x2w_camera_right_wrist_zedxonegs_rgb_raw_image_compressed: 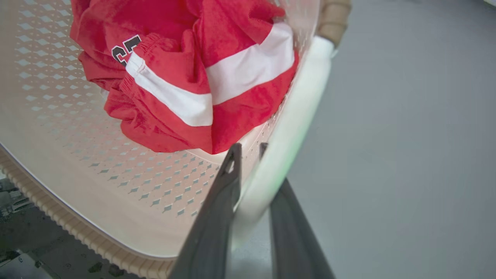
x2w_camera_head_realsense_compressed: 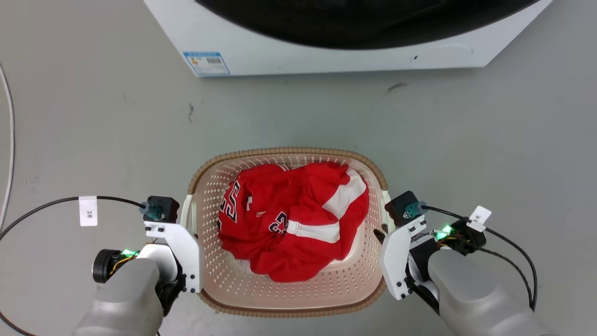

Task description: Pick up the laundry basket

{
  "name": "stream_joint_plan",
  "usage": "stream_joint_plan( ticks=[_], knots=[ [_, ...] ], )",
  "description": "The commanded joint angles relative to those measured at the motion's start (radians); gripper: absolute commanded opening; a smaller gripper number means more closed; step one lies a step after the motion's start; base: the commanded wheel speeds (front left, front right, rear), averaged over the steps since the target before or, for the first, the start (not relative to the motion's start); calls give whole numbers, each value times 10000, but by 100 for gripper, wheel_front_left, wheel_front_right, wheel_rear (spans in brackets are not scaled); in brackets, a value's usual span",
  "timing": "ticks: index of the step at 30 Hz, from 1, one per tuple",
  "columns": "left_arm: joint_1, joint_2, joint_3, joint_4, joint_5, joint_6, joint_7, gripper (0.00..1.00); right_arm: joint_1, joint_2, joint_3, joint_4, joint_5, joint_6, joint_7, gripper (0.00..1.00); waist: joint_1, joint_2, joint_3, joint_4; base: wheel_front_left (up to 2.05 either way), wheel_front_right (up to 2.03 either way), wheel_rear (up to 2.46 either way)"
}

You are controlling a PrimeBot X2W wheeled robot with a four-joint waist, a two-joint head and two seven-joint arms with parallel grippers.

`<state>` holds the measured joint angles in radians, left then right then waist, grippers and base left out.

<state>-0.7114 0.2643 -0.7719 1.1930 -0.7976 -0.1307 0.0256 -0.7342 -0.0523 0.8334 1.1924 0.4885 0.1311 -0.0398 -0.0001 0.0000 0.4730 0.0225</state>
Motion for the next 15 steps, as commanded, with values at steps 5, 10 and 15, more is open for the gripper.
stream_joint_plan(
  ticks=[5,10,15],
  knots=[
    [322,114,-454,-183,-374,9,579,0,341,33,471,-55,480,-7,454,0,1,0,-1068,-265,0,0,0],
    [465,268,-845,-302,-653,9,1003,0,453,33,829,-13,874,-7,857,0,1,0,-1704,-398,0,0,0],
    [593,346,-1111,-352,-876,9,1211,0,616,25,1096,55,1187,-7,1084,0,1,0,-2203,-539,0,0,0]
  ],
)
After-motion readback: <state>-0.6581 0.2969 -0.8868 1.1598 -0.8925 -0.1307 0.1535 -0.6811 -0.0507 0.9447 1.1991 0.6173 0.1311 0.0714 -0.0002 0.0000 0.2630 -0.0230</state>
